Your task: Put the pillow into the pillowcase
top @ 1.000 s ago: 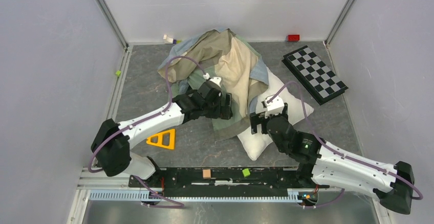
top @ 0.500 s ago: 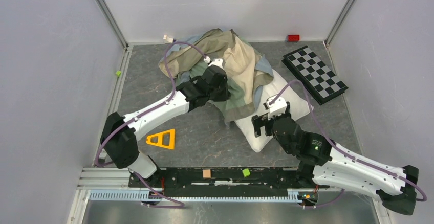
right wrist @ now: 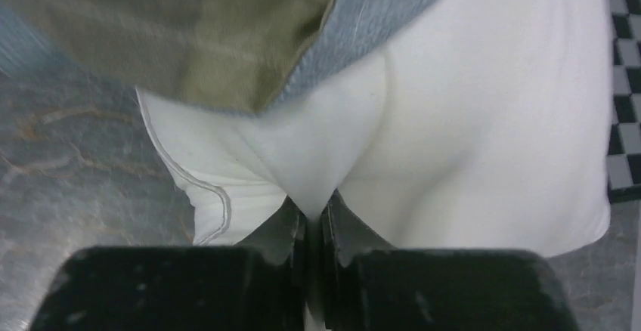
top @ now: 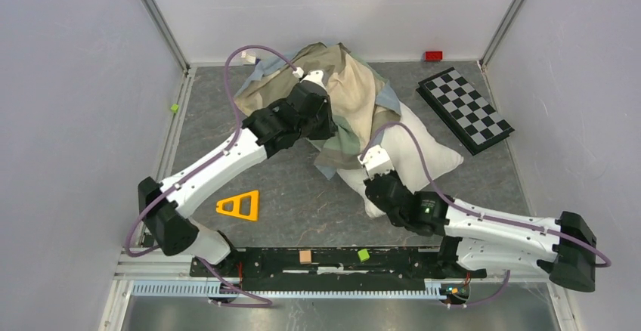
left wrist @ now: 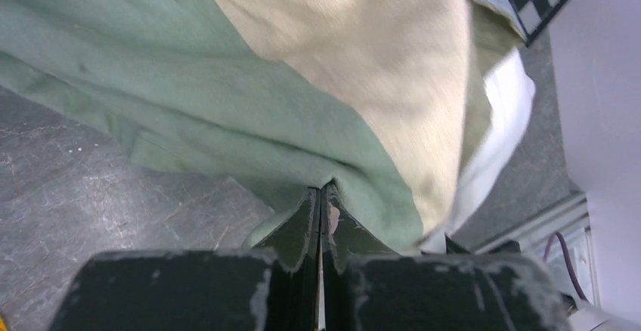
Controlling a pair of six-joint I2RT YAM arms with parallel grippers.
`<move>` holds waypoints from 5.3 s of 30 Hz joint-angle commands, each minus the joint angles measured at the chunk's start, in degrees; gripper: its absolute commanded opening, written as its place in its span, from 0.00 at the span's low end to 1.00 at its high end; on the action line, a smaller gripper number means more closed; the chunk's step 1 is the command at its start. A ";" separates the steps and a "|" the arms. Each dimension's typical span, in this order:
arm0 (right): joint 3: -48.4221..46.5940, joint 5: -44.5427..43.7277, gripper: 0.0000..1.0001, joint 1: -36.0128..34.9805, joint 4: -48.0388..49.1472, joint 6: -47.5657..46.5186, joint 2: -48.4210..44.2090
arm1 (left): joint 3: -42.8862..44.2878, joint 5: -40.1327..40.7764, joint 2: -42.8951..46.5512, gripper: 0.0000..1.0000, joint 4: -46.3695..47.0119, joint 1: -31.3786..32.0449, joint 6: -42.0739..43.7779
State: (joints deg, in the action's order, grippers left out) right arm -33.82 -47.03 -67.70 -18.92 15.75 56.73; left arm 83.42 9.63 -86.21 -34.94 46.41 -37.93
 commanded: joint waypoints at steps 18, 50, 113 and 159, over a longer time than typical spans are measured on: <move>-32.38 28.73 0.00 18.52 -1.38 7.94 3.44 | 47.93 3.99 -8.41 0.11 -26.63 11.64 7.37; -34.97 31.87 0.01 21.55 -7.08 5.98 3.08 | -34.93 -20.54 13.20 0.03 46.80 -22.45 -26.53; -35.78 11.06 0.00 12.85 -6.60 -3.79 28.91 | 14.72 16.63 -18.07 0.94 -3.91 -23.64 17.49; -46.01 29.82 0.00 27.32 8.48 -0.66 33.82 | 11.15 -5.71 2.43 0.03 -6.15 -2.34 6.11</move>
State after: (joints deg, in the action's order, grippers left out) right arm -70.65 -14.52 -42.24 -11.00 9.28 92.55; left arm 87.92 12.62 -87.07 -41.67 33.74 -26.81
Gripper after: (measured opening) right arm 0.035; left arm 0.040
